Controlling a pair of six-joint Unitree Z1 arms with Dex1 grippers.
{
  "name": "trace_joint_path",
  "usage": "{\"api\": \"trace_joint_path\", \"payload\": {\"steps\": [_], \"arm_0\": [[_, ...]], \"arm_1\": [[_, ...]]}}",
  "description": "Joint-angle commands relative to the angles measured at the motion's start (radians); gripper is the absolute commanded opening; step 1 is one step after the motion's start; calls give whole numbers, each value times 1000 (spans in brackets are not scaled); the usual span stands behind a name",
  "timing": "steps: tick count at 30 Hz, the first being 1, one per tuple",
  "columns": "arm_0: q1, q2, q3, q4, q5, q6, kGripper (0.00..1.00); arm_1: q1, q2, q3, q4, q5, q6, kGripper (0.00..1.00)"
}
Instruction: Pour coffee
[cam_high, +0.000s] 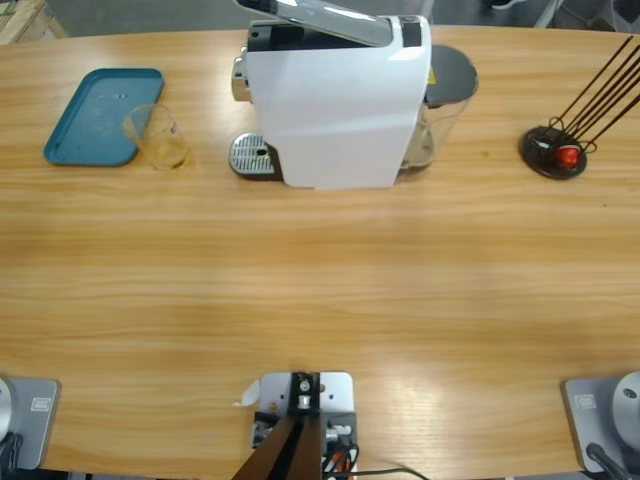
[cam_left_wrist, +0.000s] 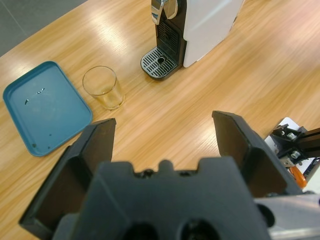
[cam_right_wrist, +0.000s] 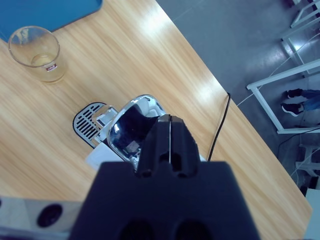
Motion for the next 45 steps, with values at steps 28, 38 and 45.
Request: {"api": "trace_joint_path", "payload": {"steps": [28, 38, 45], "arm_0": [[-22, -31, 36, -5, -16, -17, 826], [-22, -17, 35, -5, -16, -17, 826], [-22, -18, 34, -2, -16, -17, 826]], "arm_1": [[61, 209, 169, -73, 117, 146, 0], [61, 157, 316, -164, 127, 177, 0], [61, 117, 287, -142, 68, 163, 0]]}}
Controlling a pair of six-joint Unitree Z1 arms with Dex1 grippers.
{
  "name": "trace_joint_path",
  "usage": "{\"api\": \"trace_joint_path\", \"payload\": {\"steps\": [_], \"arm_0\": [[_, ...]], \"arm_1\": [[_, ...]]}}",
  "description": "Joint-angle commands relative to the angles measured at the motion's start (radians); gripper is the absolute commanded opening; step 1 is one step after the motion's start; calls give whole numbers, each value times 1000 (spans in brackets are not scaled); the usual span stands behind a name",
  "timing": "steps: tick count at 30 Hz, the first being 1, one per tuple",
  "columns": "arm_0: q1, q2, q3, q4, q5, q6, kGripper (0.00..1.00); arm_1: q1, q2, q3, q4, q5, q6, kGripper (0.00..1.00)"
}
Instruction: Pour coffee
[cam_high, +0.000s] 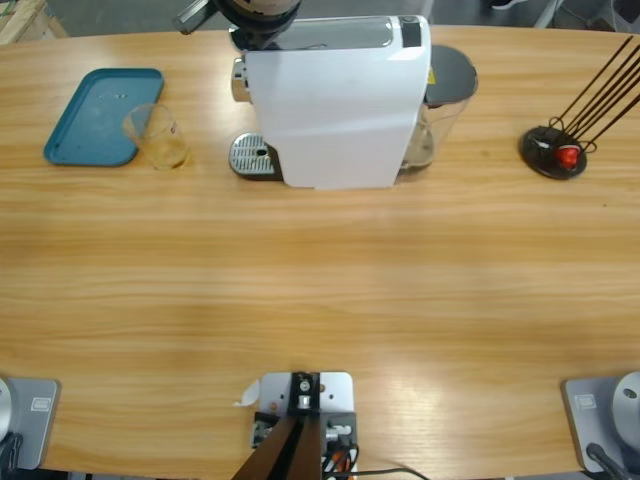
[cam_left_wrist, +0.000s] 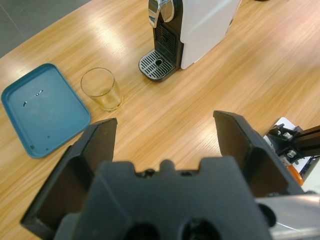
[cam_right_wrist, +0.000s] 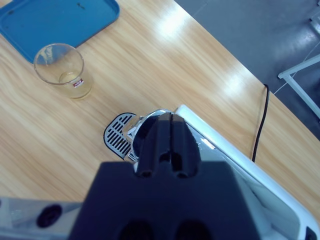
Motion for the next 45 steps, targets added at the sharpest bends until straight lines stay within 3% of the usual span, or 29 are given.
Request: {"api": "trace_joint_path", "payload": {"steps": [1, 4, 5, 7, 8, 10, 16, 19, 22, 26, 31, 34, 37, 39, 42, 45], "arm_0": [[-9, -5, 33, 0, -13, -8, 826], [-9, -1, 33, 0, -13, -8, 826], [-9, 2, 33, 0, -13, -8, 826], [-9, 12, 33, -2, -13, -7, 827], [-9, 17, 32, -2, -13, -6, 827], [-9, 23, 33, -2, -13, -6, 828], [-10, 25, 35, -2, -13, -4, 830], [-9, 33, 32, 1, -8, -5, 835], [11, 19, 24, 13, -9, -7, 835], [50, 5, 22, 15, -20, -18, 836], [120, 20, 1, 33, -144, -34, 844], [259, 73, -15, 41, -290, -39, 844], [274, 181, -92, 56, -372, -56, 839], [318, 264, -143, 74, -462, -75, 832], [396, 340, -173, 136, -503, -77, 830], [430, 338, -182, 206, -455, -43, 830]], "arm_1": [[57, 100, 76, 82, -43, -16, 0], [57, 78, -87, 224, -58, -98, 0], [57, 72, -170, 280, -56, -118, 347], [56, 69, -298, 359, -57, -150, 708], [55, 73, -357, 397, -59, -161, 852], [53, 80, -456, 462, -70, -177, 984], [29, 37, -628, 583, -89, -132, 992], [11, -71, -592, 625, -63, -54, 978], [-10, -226, -399, 583, -36, 22, 974], [-44, -513, 54, 320, 39, 56, 969], [-45, -682, 386, 233, 126, 139, 975], [-45, -737, 512, 197, 162, 170, 990], [-45, -785, 600, 145, 192, 183, 999], [-58, -779, 613, 148, 209, 178, 918], [-166, -740, 540, 212, 268, 127, 896], [-314, -633, 347, 354, 324, 28, 888]]}}
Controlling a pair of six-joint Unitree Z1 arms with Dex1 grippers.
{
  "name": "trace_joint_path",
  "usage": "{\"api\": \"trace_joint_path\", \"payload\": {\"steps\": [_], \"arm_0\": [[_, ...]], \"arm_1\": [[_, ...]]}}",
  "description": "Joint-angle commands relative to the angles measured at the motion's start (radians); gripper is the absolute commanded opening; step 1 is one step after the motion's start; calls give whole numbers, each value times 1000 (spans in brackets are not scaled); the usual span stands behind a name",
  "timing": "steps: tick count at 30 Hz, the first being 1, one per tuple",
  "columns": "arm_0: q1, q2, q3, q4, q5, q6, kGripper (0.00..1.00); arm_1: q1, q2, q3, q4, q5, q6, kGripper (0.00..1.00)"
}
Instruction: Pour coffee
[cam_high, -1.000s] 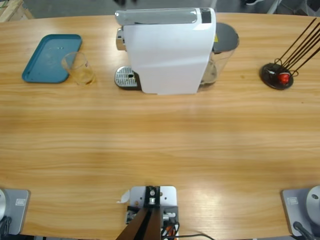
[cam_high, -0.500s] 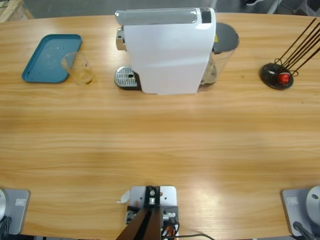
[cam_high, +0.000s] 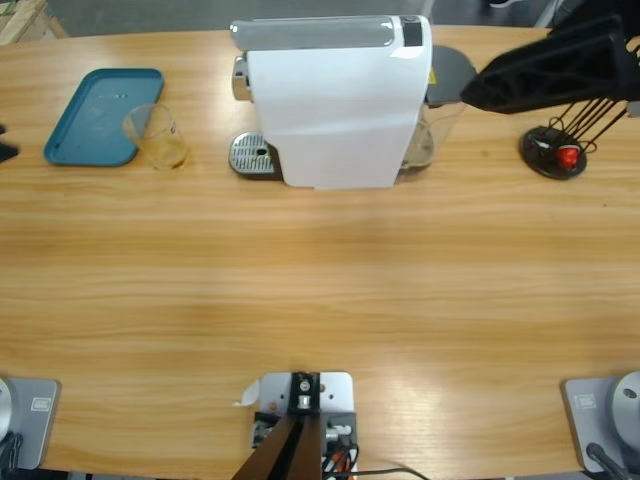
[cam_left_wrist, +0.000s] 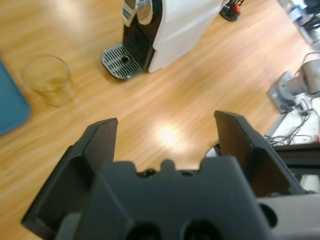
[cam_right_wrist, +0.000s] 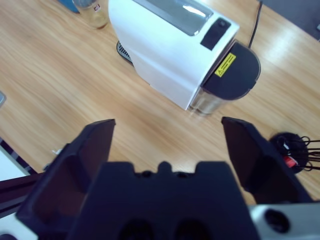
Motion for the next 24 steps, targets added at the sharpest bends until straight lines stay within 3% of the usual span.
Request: {"api": "trace_joint_path", "payload": {"steps": [1, 4, 7, 12, 24], "arm_0": [[111, 119, -39, 152, 15, 28, 830], [111, 119, -37, 165, 66, 46, 830], [111, 100, -28, 168, 78, 55, 830], [72, 17, 27, 144, 106, 69, 830], [20, 3, 35, 107, 140, 83, 830]], "arm_1": [[-282, 175, -274, 244, 126, -172, 816], [-356, 343, -503, 383, 178, -246, 463], [-367, 461, -657, 426, 185, -265, 6], [-367, 592, -821, 466, 186, -292, 0], [-367, 659, -847, 460, 197, -377, 0]]}}
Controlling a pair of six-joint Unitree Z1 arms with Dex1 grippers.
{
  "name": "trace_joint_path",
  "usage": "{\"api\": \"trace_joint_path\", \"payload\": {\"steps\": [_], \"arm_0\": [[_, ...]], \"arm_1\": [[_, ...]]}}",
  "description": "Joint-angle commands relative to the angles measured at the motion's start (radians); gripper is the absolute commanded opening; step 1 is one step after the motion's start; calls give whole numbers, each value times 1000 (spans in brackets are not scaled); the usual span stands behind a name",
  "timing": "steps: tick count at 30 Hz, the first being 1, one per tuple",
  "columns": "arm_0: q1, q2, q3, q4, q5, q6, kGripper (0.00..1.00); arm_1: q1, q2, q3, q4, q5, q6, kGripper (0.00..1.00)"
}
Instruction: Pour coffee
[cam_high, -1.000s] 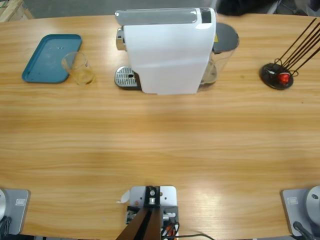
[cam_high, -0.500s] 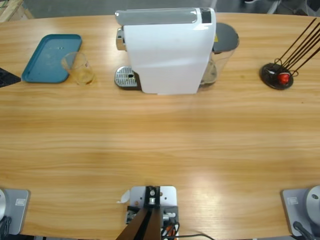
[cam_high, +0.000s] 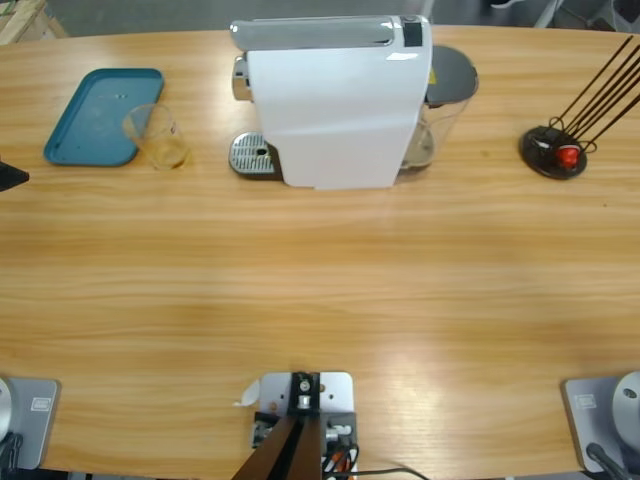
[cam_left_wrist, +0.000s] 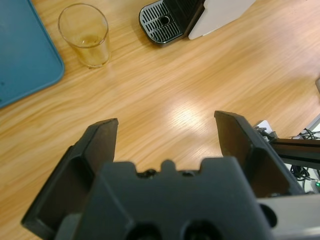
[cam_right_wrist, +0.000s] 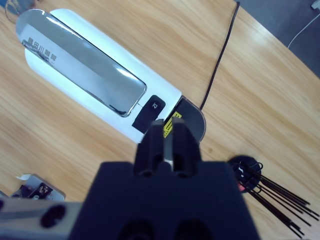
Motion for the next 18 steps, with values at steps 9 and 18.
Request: {"api": "trace_joint_path", "payload": {"steps": [9, 18], "arm_0": [[-27, -24, 38, -23, 13, 19, 830], [-28, -24, 40, -25, 13, 19, 830]], "arm_1": [[0, 149, -17, 13, 29, -114, 0], [2, 162, -14, 14, 29, -122, 0]]}}
